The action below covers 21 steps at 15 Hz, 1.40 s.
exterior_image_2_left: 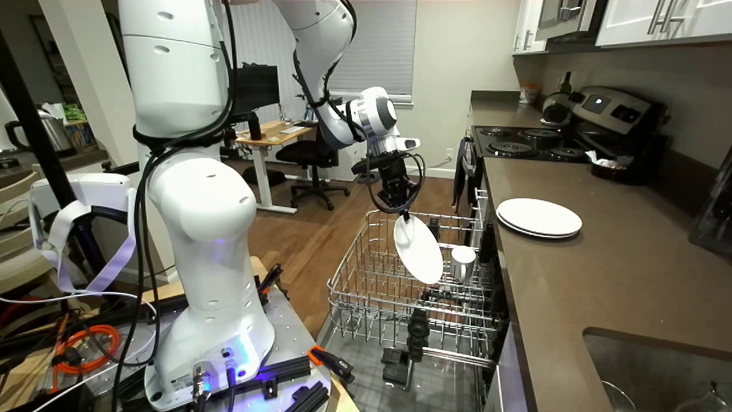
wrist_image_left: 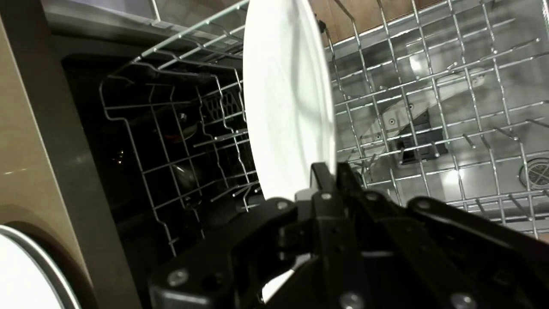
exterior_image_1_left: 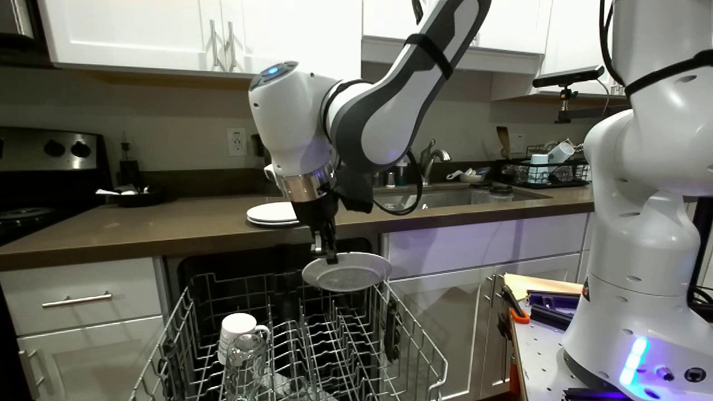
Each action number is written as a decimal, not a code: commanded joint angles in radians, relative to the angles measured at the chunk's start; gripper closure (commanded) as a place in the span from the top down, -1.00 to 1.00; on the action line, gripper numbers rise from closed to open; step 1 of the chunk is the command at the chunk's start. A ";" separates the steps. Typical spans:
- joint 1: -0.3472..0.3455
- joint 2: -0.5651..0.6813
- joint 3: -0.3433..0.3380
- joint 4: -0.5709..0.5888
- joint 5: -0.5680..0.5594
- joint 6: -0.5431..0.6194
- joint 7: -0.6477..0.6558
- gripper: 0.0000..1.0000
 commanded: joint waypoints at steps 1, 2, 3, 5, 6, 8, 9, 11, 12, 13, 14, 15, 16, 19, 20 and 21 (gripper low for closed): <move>0.004 -0.030 -0.047 0.032 -0.080 -0.039 0.101 -0.87; 0.006 -0.003 -0.028 0.009 -0.018 -0.005 0.029 -0.87; 0.003 -0.004 -0.039 0.019 -0.042 -0.008 0.056 -0.87; 0.000 -0.006 -0.053 0.031 -0.057 -0.008 0.068 -0.87; 0.000 -0.006 -0.053 0.032 -0.057 -0.008 0.070 -0.87; 0.001 -0.006 -0.053 0.032 -0.057 -0.009 0.076 -0.87; 0.002 -0.006 -0.053 0.032 -0.057 -0.009 0.077 -0.87; 0.003 -0.005 -0.047 0.024 -0.040 -0.003 0.054 -0.87; 0.007 -0.004 -0.044 0.015 -0.042 -0.001 0.054 -0.86; 0.010 -0.002 -0.039 0.006 -0.036 0.005 0.047 -0.87; 0.012 0.000 -0.034 -0.002 -0.028 0.008 0.038 -0.86; 0.016 0.002 -0.027 -0.012 -0.014 0.013 0.026 -0.87; 0.021 0.005 -0.021 -0.019 0.000 0.013 0.016 -0.87; 0.035 -0.001 0.003 -0.054 0.049 0.020 -0.042 -0.88; 0.036 -0.003 0.014 -0.067 0.075 0.029 -0.079 -0.87; 0.038 -0.007 0.020 -0.077 0.097 0.036 -0.108 -0.88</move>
